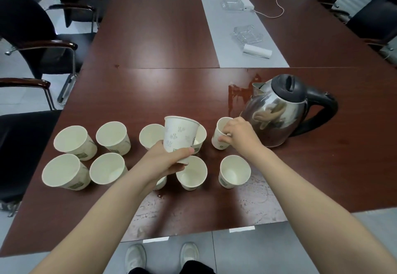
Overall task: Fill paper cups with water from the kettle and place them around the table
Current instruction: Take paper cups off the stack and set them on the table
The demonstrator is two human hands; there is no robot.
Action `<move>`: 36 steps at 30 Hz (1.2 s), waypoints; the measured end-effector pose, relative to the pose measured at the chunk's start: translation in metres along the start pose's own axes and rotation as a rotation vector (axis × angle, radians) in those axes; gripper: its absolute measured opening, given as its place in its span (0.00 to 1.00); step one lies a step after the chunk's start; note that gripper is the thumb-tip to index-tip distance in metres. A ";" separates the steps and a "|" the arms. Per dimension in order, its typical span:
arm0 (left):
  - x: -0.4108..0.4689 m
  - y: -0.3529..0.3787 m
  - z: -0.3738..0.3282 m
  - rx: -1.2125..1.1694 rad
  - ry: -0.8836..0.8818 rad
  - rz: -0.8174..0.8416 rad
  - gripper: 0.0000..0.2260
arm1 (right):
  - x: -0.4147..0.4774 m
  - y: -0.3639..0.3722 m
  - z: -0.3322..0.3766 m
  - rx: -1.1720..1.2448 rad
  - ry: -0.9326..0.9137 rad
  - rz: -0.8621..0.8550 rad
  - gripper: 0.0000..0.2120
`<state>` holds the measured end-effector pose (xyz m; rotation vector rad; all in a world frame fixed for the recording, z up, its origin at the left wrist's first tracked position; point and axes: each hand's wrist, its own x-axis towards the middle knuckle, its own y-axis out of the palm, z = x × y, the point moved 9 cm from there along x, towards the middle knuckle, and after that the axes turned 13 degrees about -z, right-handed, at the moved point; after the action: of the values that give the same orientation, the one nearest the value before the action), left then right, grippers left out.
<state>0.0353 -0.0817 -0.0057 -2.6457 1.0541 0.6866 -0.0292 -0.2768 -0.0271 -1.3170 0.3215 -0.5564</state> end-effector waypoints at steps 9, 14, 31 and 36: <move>-0.003 -0.002 0.009 -0.023 -0.057 -0.051 0.09 | -0.001 0.013 -0.009 0.260 0.129 -0.003 0.15; -0.002 -0.003 0.011 -0.025 -0.070 -0.052 0.11 | -0.001 0.023 -0.013 0.343 0.089 0.027 0.17; -0.011 -0.014 -0.017 0.060 0.133 0.027 0.13 | 0.010 -0.059 0.056 0.722 0.100 -0.033 0.05; -0.013 -0.037 -0.053 0.109 0.329 -0.026 0.14 | 0.021 -0.063 0.143 0.897 0.000 0.289 0.23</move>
<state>0.0706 -0.0655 0.0475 -2.7288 1.0979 0.1828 0.0503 -0.1807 0.0693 -0.3939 0.2128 -0.3775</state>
